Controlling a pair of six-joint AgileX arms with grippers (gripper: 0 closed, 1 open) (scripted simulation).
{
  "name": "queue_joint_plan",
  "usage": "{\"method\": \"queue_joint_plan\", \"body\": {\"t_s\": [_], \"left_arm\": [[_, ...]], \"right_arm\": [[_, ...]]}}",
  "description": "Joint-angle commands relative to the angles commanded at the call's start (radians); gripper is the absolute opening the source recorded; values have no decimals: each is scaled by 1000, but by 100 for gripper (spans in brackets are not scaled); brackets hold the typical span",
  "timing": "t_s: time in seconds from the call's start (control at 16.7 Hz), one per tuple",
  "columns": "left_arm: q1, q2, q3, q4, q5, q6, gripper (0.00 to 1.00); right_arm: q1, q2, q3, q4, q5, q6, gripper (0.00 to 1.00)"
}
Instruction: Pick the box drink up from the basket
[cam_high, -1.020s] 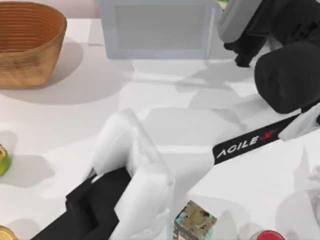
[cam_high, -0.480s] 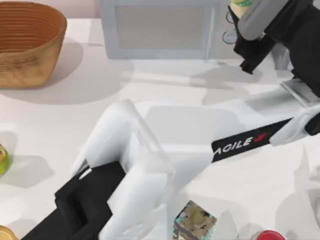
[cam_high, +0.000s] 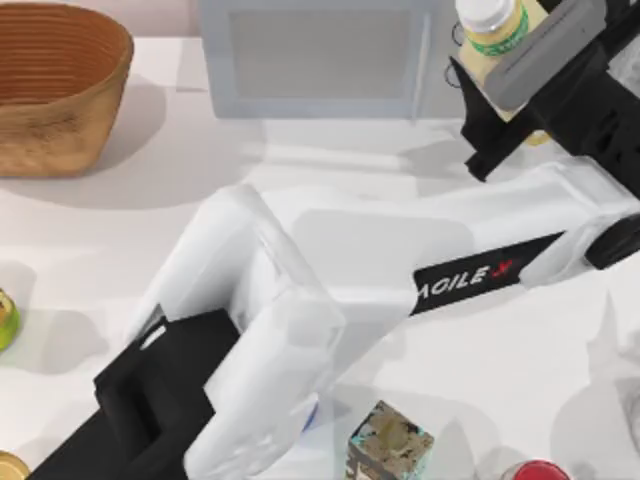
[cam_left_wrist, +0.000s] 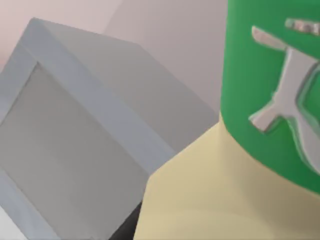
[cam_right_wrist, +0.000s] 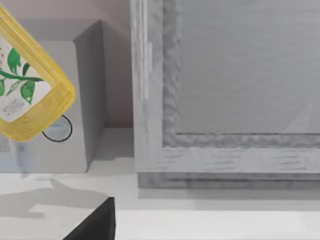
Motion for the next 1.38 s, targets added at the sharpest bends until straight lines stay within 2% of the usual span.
{"method": "queue_joint_plan", "body": {"t_s": [0.48,0.84,1.14,1.38], "left_arm": [[24,-36,-99,-966,45,-742,0],[39,-62,-170,-1578,78,-1212,0],[49,-75,-214,-1914,96,-1465,0],[52,-77,-230,-2023,102,-1545,0]], "right_arm": [[0,0,0,0,0,0,100],[0,0,0,0,0,0,100],[0,0,0,0,0,0,100],[0,0,0,0,0,0,100]]}}
